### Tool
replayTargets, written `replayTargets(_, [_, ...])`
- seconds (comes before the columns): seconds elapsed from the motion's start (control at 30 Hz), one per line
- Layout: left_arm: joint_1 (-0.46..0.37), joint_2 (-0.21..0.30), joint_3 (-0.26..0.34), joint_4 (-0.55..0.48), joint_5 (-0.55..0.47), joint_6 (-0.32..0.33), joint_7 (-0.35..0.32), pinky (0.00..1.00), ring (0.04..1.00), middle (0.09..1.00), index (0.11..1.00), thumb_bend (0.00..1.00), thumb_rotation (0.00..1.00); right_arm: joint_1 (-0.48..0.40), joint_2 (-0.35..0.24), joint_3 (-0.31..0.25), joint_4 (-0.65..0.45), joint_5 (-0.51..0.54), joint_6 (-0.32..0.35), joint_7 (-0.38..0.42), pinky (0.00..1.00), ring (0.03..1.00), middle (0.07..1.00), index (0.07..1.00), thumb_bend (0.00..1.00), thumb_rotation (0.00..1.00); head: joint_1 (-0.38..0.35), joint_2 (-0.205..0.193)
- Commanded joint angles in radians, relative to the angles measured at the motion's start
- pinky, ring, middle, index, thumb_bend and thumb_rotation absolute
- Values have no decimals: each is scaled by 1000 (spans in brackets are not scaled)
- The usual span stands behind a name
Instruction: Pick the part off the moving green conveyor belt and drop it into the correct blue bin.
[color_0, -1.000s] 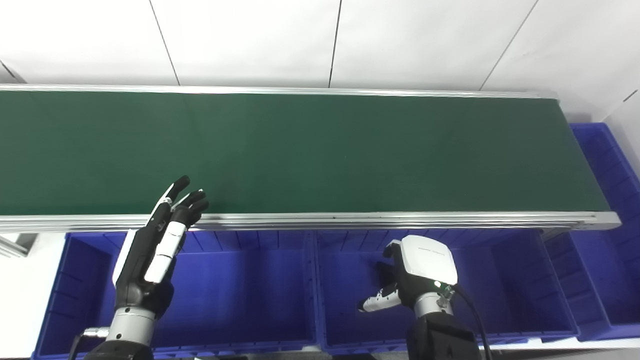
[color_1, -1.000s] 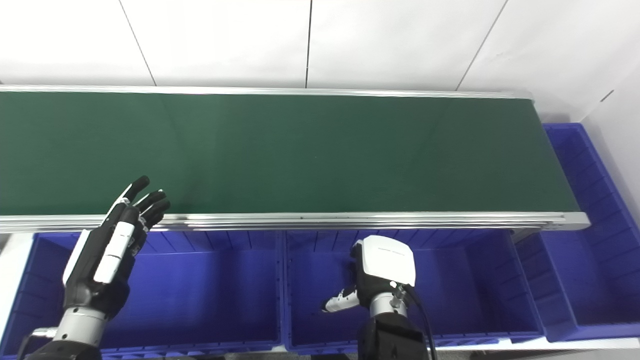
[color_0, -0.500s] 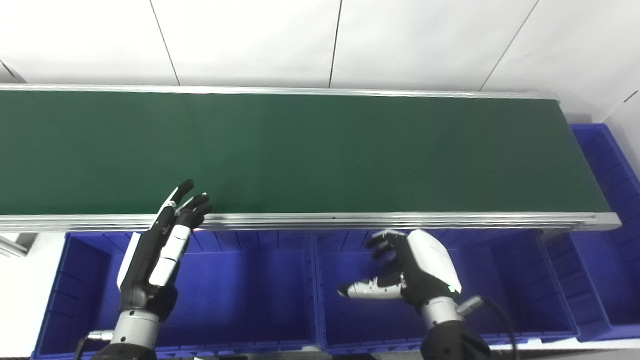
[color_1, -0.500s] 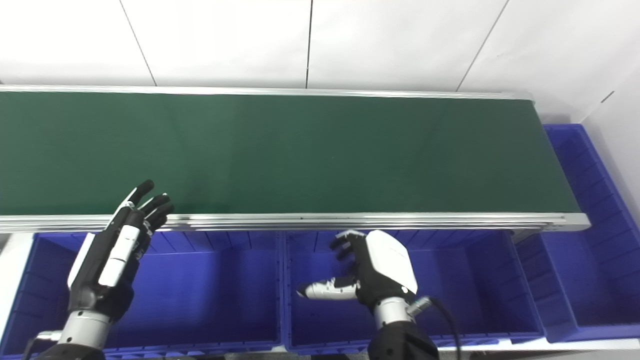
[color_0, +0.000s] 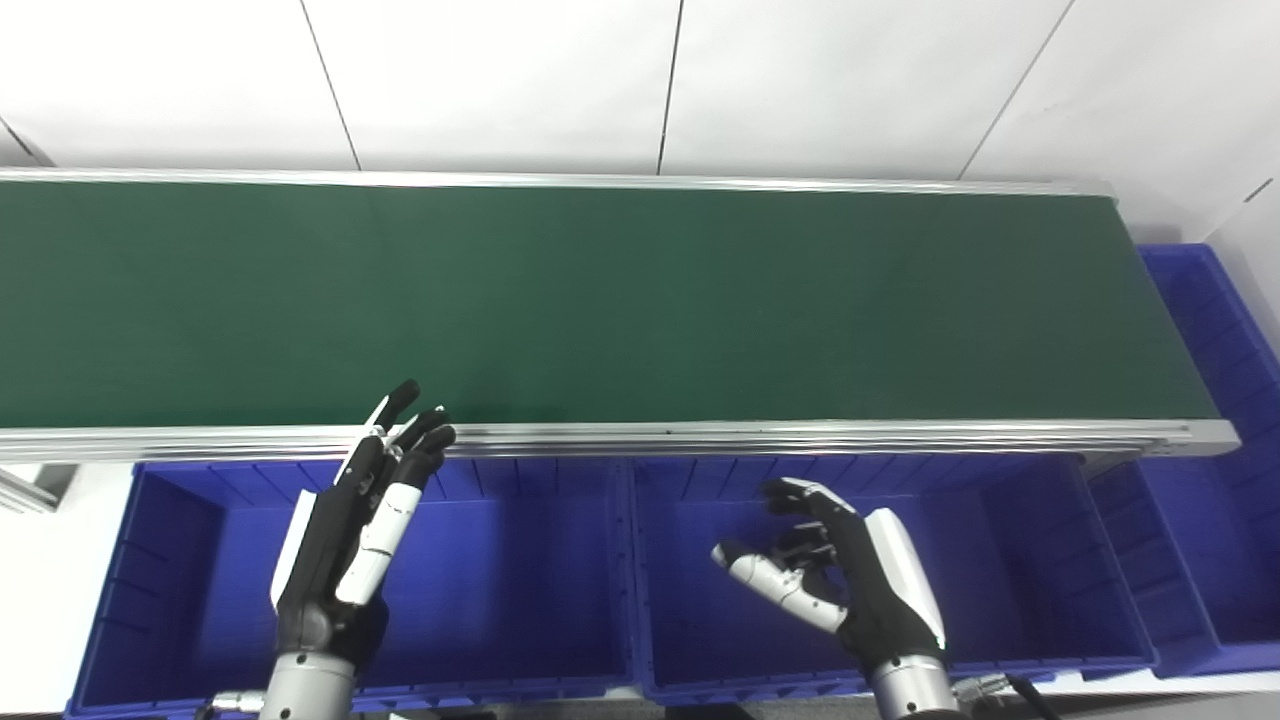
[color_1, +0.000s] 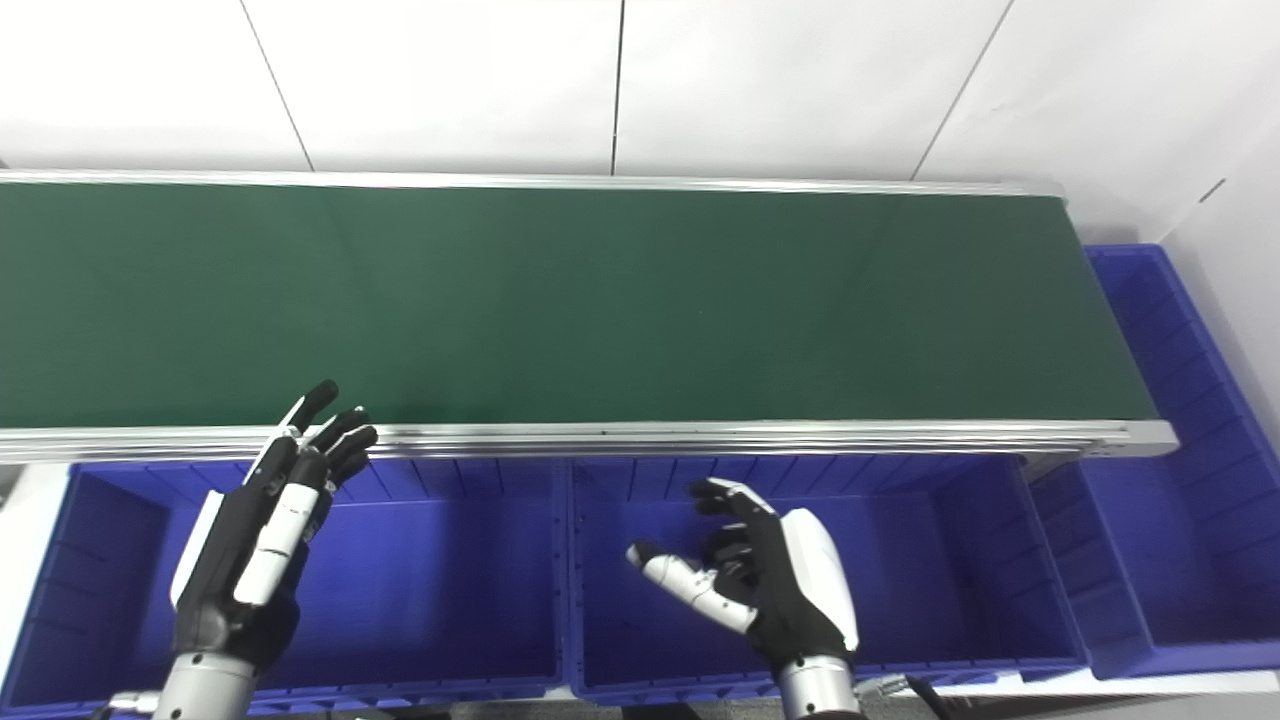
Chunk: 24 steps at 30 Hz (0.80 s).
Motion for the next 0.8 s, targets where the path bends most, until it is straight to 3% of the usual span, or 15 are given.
replayTargets(0.0, [2,-8,-8,-9,18,-54,3,875,834,848,929,545,741,-7,-11,16,-4,-1,-21,-31,513,630,757,792,623,628,1,1])
replayTargets(0.2, [10,-8,-13,14,22,-94,-2,870,832,855,939,577,748,-20,-37,43,35,-36,-21,-77,545,682,800,807,641,638,15,-26])
replayTargets(0.57, [15,-6,-21,42,29,-126,-4,875,835,845,941,573,756,-19,-95,84,64,59,-76,-109,581,703,804,828,618,491,29,-67])
replayTargets(0.77, [18,-7,-22,58,39,-150,-1,872,831,834,931,576,753,-18,-118,98,75,101,-96,-135,577,702,805,830,612,487,34,-93])
